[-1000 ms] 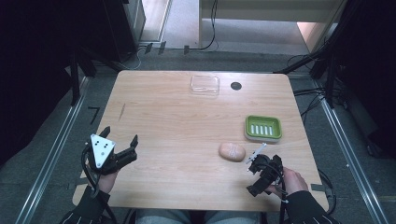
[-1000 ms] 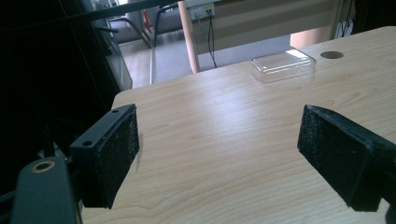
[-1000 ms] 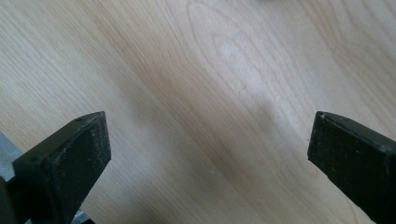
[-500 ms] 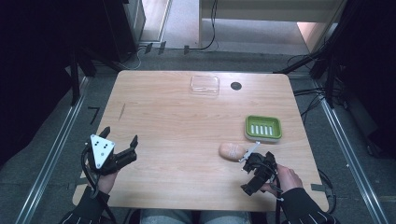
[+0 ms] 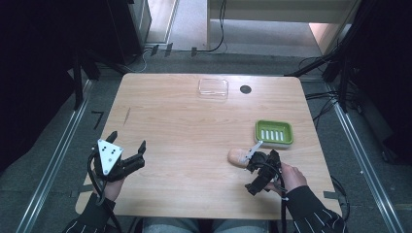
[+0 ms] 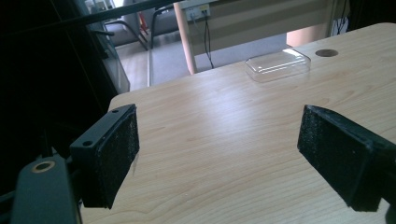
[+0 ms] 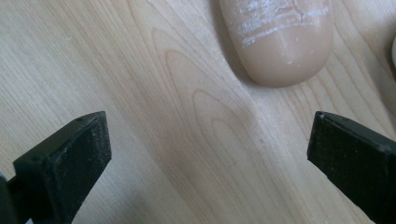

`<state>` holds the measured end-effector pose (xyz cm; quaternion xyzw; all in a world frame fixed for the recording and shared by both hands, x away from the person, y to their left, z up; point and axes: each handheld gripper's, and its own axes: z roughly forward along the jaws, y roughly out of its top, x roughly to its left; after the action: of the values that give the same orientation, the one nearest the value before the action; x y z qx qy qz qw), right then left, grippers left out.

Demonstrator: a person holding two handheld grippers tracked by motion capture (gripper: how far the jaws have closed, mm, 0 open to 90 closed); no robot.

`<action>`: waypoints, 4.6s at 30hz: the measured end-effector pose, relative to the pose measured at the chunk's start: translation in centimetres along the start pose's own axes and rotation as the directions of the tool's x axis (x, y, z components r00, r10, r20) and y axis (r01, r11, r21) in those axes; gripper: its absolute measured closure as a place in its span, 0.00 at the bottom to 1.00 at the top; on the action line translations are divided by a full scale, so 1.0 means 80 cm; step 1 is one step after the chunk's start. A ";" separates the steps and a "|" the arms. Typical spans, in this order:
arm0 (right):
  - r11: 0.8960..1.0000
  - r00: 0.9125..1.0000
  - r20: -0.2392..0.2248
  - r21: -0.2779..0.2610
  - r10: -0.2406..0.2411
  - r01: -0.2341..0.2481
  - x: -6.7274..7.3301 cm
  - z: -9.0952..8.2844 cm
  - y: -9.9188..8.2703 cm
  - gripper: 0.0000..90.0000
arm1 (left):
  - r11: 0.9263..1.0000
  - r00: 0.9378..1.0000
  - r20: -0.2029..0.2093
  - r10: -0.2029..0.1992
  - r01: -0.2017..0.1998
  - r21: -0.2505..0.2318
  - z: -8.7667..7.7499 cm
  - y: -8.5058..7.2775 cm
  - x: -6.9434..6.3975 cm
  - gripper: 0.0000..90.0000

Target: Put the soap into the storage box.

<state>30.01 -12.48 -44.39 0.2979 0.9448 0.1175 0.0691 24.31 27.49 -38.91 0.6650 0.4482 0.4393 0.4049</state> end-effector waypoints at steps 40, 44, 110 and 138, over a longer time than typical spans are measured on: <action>0.997 0.999 -0.010 -0.070 -0.033 0.033 -0.031 0.007 0.049 0.04 | 1.000 1.000 -0.002 -0.005 0.005 0.002 -0.003 -0.002 0.004 0.15; 0.997 0.999 -0.016 -0.068 -0.029 0.028 -0.034 0.009 0.052 0.07 | 1.000 1.000 -0.002 -0.004 0.004 0.002 -0.002 -0.002 0.004 0.15; 0.992 0.993 0.022 0.057 -0.115 0.113 -0.042 0.049 0.085 0.36 | 1.000 1.000 0.004 -0.004 0.004 -0.002 -0.002 -0.002 0.001 0.15; 0.994 0.996 -0.008 0.055 -0.091 0.092 -0.044 0.038 0.083 0.38 | 1.000 1.000 0.008 0.005 -0.005 0.007 -0.002 -0.002 0.002 0.15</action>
<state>37.15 -8.69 -45.32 0.2558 0.9606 0.0889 0.0634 24.16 27.72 -38.99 0.6694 0.4464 0.4362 0.4030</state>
